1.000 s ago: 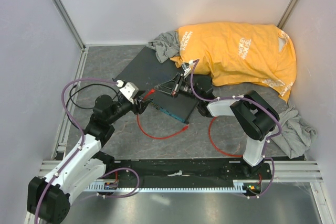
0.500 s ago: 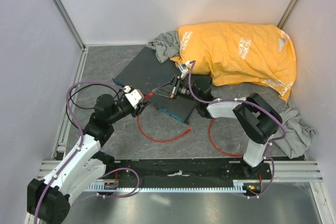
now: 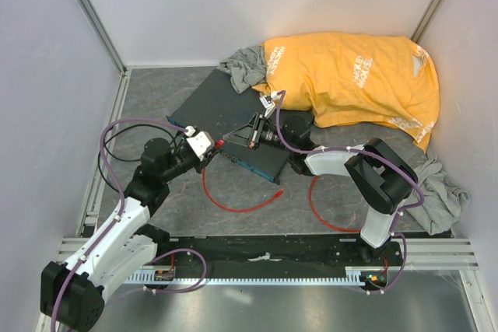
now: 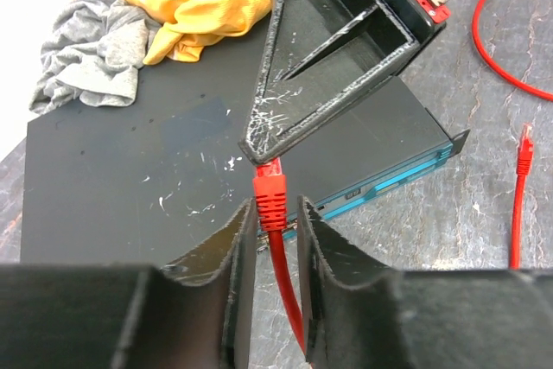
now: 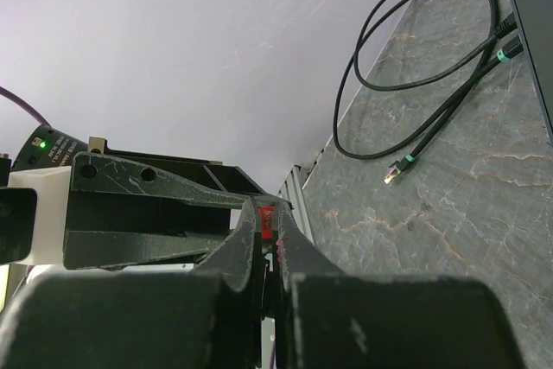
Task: Insert the plug into the switch port
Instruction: Pick up the connector from the center of the board.
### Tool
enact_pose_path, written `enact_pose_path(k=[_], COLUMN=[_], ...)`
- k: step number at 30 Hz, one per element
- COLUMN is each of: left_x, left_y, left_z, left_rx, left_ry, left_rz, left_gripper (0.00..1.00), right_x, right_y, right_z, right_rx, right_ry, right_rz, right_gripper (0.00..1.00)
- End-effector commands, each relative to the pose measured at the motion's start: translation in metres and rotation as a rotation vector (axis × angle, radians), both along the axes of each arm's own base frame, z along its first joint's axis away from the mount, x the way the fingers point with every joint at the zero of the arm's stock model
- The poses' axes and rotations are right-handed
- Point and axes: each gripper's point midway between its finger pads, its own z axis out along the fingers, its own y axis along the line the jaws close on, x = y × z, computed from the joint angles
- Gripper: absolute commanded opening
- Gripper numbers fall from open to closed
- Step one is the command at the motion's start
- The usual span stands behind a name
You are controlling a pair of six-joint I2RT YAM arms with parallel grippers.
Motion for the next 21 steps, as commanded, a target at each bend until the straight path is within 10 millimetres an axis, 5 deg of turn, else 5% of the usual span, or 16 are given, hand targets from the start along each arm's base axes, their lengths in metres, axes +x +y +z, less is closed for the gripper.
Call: enact_pose_path(k=[1,9,12,14,17,21], left_x=[0.005,0.005,0.005,0.005,0.011,0.021], left_y=[-0.004,-0.007,-0.008,-0.007,0.0,0.015], left_z=[0.026,0.025,0.025,0.023,0.016,-0.005], left_rx=[-0.021,-0.036,-0.046,-0.043,-0.014,0.05], left_ry=[-0.076,-0.049,-0.039,-0.034,-0.014,0.049], left_rz=[-0.012,-0.017,-0.02,-0.014,0.036,0.125], left_gripper=[0.26,0.17,0.02,0.02,0.02,0.02], right_x=[-0.001,-0.002,-0.002,-0.001,0.008,0.046], right_y=[0.003,0.007,0.009,0.01,0.007,-0.014], right_z=[0.035,0.032,0.029,0.025,0.02,0.008], right_rx=[0.056,0.046,0.04,0.029,-0.008,-0.142], right_ry=[-0.095,-0.093,-0.094,-0.088,-0.103,-0.14], right_rz=[-0.003,0.006,0.011,0.011,-0.011,-0.081], right_gripper=[0.0,0.0,0.0,0.0,0.23,0.64])
